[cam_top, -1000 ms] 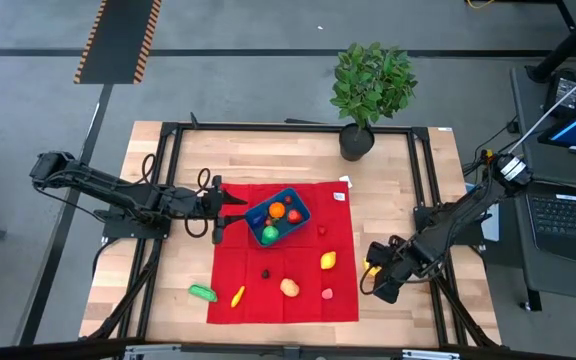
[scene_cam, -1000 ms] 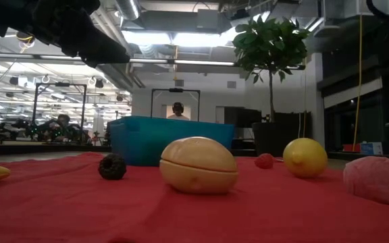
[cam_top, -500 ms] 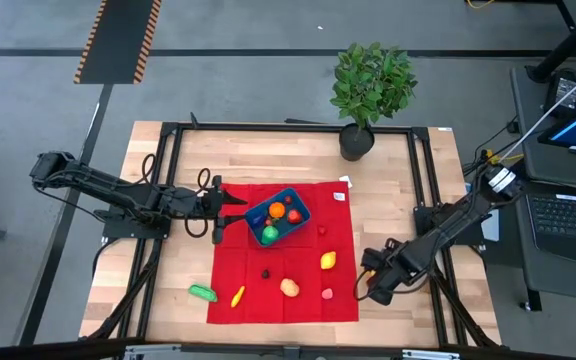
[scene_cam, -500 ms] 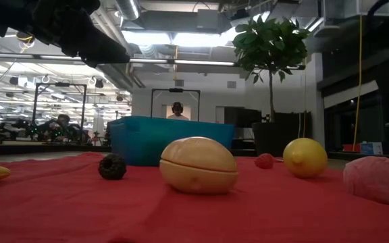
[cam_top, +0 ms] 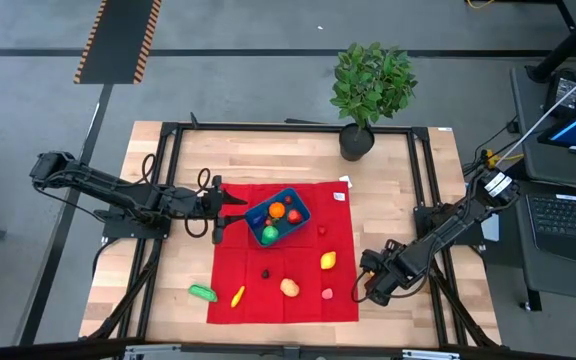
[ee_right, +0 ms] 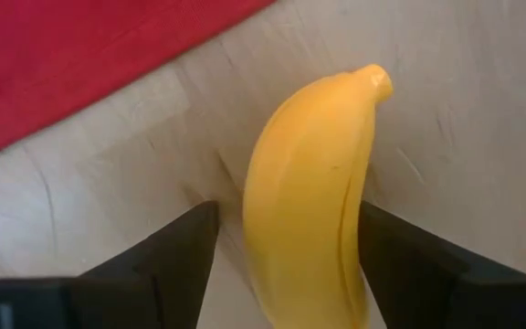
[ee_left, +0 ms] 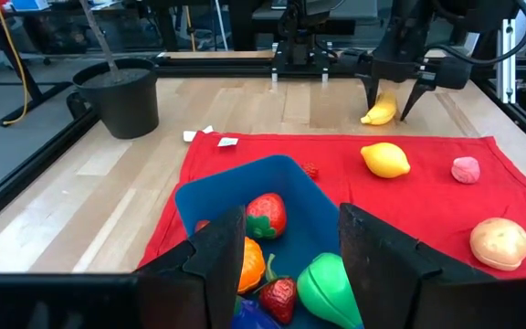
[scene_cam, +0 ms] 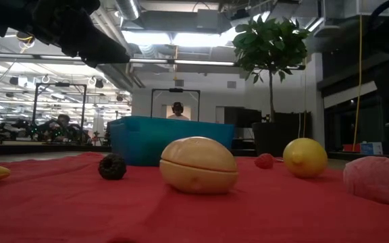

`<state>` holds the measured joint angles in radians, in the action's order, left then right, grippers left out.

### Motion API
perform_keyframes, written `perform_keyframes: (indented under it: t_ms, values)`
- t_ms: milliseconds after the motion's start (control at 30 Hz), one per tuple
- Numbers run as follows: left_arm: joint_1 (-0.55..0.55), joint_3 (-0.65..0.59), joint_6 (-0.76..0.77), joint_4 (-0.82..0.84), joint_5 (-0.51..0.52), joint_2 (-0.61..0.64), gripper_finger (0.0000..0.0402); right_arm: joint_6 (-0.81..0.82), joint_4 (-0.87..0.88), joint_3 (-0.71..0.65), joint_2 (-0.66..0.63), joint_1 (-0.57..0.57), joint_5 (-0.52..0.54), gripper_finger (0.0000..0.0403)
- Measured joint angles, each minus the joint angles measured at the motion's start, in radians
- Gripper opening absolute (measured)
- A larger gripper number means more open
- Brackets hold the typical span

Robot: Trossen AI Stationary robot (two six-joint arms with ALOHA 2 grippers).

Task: Pick and placing Produce into tupperware
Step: Put the banana into the blue bin

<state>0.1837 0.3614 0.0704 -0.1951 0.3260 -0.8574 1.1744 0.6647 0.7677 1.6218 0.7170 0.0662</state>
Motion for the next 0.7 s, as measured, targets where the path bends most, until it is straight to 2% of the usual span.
perform_keyframes:
  t_ms: [267,700]
  values:
    - [0.000,0.000,-0.001,0.000,0.000,0.000,0.0168,0.007,0.004,0.000,0.000,-0.015,-0.010,0.0245]
    - [0.000,0.000,-0.002,0.026,0.000,0.000,0.0168,0.002,0.006,0.007,-0.005,-0.024,-0.009,0.0155]
